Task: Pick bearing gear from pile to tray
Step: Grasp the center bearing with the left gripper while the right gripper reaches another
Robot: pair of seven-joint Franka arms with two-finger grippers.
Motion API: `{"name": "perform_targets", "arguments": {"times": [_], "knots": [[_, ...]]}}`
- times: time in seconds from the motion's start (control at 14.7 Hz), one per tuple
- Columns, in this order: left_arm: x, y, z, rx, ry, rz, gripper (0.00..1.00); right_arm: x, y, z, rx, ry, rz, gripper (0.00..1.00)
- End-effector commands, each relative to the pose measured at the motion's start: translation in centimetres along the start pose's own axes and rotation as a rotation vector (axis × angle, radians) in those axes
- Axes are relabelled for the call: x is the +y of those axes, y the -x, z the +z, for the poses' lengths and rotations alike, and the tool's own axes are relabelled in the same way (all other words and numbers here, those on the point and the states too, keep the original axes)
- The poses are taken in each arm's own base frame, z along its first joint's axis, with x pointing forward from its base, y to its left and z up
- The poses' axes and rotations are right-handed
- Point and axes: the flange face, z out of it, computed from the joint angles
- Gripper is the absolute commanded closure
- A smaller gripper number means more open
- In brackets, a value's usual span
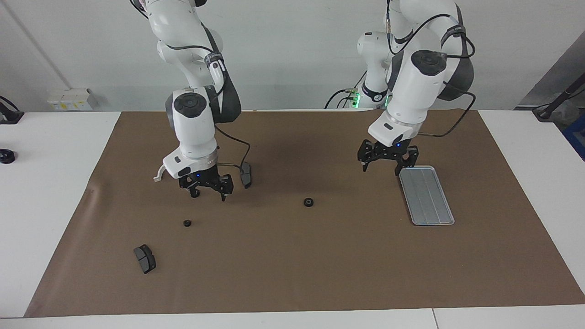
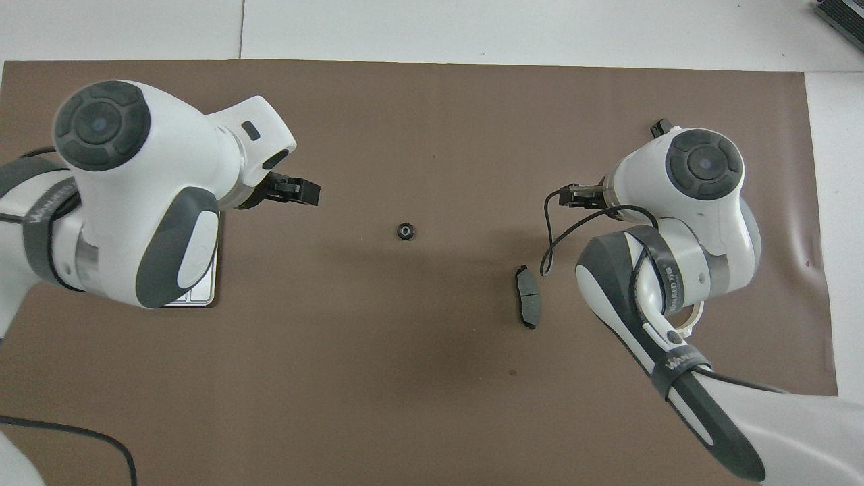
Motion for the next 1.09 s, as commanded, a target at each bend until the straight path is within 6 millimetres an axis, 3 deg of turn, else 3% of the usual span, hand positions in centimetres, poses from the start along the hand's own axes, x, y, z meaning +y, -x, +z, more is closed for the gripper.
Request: {"name": "perform_targets", "arguments": {"times": [0.0, 0.2, 0.55, 0.68, 0.89, 1.02], "knots": [[3.2, 0.6, 4.1, 0.024, 0.0, -0.011, 0.0, 3.4, 3.1, 1.9, -0.031, -0.076, -0.183, 0.0], [6.4, -0.3, 8.6, 0.041, 0.018, -0.022, 0.0, 5.5, 6.6, 5.4, 0.046, -0.11, -0.231, 0.0], [11.9, 0.9, 14.3, 0.051, 0.041, -0.049, 0.0, 7.3, 7.8, 7.1, 0.038, -0.105, -0.262, 0.0], [12.0, 0.8, 16.2, 0.067, 0.047, -0.048, 0.0, 7.3, 8.2, 7.3, 0.034, -0.105, -0.26, 0.18], [12.3, 1.3, 17.2, 0.068, 0.045, -0.035, 0.0, 7.3, 8.0, 7.8, 0.055, -0.103, -0.256, 0.3], [12.3, 1.7, 17.6, 0.068, 0.045, -0.034, 0.0, 7.5, 8.0, 8.3, 0.054, -0.102, -0.251, 0.31]]}}
